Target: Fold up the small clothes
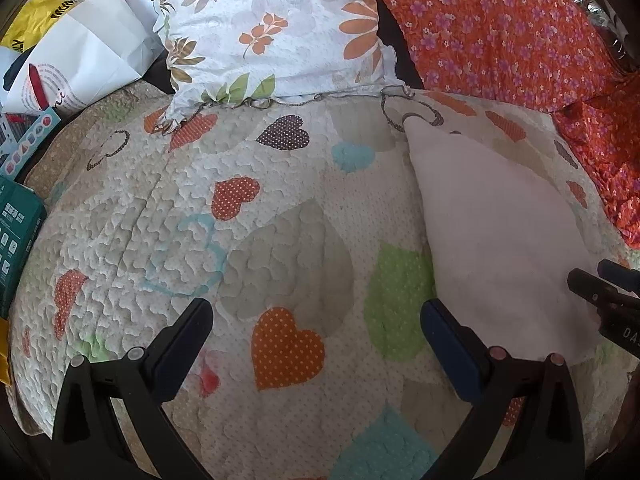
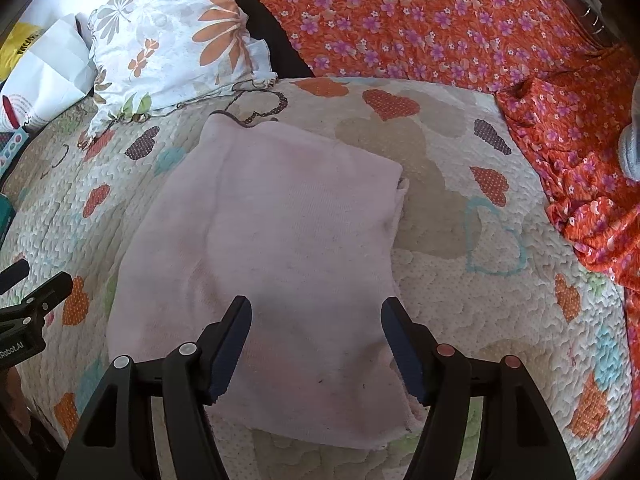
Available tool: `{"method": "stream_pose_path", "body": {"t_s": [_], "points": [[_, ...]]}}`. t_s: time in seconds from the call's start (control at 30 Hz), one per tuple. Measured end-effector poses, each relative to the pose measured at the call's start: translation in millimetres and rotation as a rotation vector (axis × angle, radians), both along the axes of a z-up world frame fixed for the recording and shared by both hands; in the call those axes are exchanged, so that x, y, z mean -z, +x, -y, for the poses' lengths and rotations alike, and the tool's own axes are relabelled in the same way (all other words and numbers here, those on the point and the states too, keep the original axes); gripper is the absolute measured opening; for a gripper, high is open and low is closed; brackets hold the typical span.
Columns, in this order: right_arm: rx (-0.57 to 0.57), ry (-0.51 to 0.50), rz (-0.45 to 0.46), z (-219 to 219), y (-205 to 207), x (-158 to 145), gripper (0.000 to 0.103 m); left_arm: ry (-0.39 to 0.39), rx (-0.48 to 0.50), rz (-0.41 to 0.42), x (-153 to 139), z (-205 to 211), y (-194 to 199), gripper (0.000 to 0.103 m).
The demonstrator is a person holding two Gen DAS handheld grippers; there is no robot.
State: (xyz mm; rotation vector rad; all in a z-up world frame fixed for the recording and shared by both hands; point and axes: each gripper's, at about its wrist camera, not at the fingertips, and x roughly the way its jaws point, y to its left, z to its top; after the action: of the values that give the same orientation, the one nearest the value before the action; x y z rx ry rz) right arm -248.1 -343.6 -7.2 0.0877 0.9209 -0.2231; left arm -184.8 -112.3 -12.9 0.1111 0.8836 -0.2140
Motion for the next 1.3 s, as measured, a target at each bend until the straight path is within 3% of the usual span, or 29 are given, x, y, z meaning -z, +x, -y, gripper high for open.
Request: {"method": "stream_pose_path", "body": {"t_s": [1.3], "points": [[0.009,0.000,0.011,5,-1,-4,0.075,-0.035,0.047,-0.114,18,11,-1,0.103]]}}
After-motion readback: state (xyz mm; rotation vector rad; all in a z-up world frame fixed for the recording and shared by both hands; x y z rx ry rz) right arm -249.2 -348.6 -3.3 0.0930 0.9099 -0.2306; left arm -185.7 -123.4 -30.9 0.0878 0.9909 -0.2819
